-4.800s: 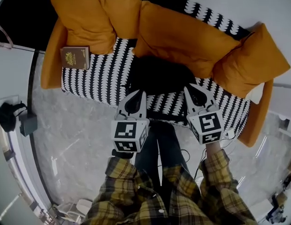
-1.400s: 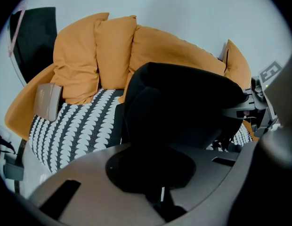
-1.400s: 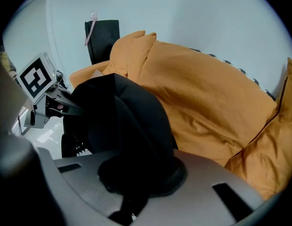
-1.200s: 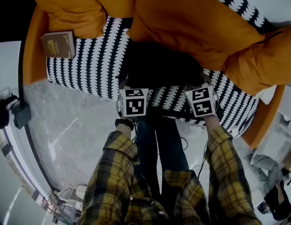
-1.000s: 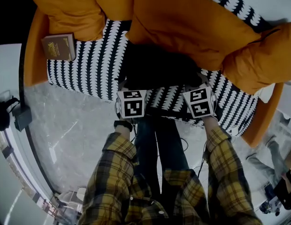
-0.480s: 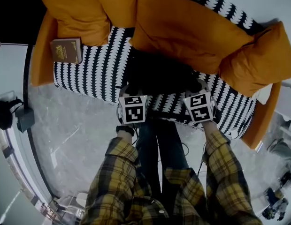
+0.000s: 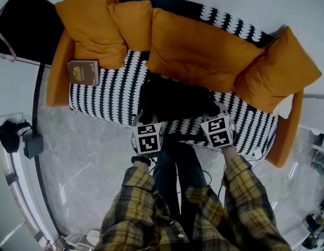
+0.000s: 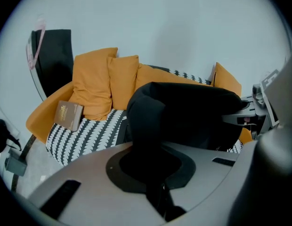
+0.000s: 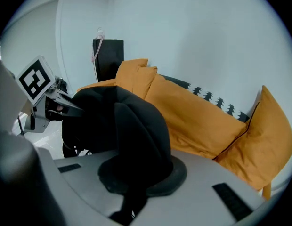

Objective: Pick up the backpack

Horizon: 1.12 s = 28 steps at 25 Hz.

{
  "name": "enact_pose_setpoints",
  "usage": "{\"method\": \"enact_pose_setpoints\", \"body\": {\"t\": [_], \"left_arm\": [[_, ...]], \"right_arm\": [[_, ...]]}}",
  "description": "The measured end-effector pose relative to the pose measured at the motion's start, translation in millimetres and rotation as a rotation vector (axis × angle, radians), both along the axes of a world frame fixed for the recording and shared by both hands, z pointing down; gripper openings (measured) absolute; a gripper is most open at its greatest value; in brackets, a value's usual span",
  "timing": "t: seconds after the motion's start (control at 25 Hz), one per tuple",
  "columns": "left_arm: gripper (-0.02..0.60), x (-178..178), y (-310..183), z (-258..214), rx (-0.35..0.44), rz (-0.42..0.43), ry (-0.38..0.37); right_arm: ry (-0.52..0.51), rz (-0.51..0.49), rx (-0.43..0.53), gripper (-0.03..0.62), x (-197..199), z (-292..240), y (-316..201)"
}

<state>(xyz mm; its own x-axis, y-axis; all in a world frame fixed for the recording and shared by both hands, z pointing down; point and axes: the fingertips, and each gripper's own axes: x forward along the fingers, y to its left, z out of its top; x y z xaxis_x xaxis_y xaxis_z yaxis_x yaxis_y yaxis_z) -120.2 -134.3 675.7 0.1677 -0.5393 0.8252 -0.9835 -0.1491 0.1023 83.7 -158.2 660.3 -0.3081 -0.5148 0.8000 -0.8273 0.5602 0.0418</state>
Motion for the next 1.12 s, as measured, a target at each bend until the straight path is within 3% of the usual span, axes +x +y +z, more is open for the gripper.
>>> {"method": "enact_pose_setpoints", "body": {"t": [1.12], "left_arm": [[0.037,24.6,19.1,-240.2,0.318,0.023,0.106]], "right_arm": [[-0.161,0.140,0.291,0.031,29.8,-246.3,42.1]]}}
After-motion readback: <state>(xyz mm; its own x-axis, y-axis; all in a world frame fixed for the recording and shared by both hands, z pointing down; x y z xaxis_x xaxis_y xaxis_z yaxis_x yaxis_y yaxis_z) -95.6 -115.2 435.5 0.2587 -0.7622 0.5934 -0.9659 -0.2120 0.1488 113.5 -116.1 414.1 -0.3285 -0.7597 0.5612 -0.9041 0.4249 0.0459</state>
